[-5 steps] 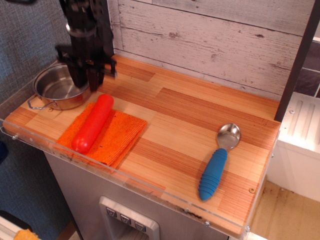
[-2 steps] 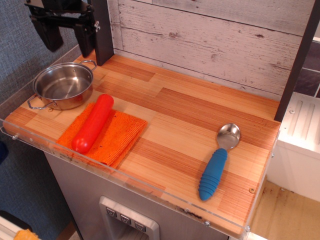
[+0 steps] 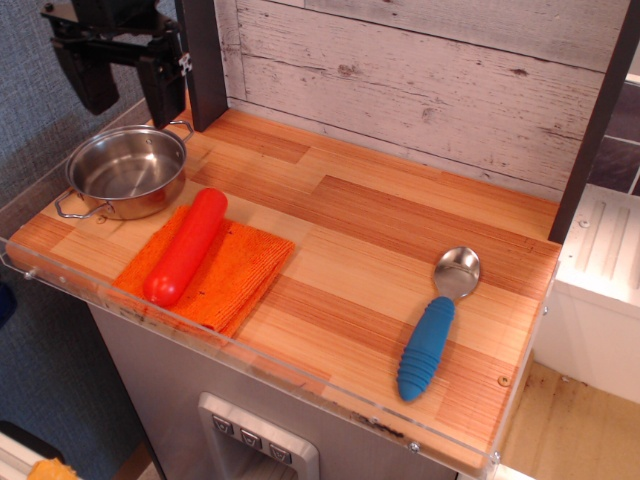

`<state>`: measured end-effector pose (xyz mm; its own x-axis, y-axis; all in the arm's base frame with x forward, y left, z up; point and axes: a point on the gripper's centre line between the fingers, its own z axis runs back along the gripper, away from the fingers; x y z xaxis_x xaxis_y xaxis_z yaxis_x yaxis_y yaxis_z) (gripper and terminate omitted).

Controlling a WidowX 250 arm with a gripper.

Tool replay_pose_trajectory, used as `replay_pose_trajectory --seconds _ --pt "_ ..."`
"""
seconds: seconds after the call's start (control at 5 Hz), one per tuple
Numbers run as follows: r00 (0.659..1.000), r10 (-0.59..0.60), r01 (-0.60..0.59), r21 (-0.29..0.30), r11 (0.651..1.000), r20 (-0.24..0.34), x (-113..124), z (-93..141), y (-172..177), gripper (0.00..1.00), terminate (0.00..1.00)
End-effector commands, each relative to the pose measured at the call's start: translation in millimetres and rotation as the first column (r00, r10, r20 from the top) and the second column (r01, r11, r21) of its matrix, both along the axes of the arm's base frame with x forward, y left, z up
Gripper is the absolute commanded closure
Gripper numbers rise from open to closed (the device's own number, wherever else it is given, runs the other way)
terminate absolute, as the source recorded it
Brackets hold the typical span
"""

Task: Put the pot above the upper left hand corner of the napkin.

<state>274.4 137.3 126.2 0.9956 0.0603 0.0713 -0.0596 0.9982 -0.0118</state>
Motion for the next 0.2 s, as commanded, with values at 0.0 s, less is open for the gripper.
replay_pose_trajectory --seconds 0.0 --pt "0.999 -0.001 0.000 0.024 1.000 0.044 -4.1 20.5 -0.9 0.00 1.00"
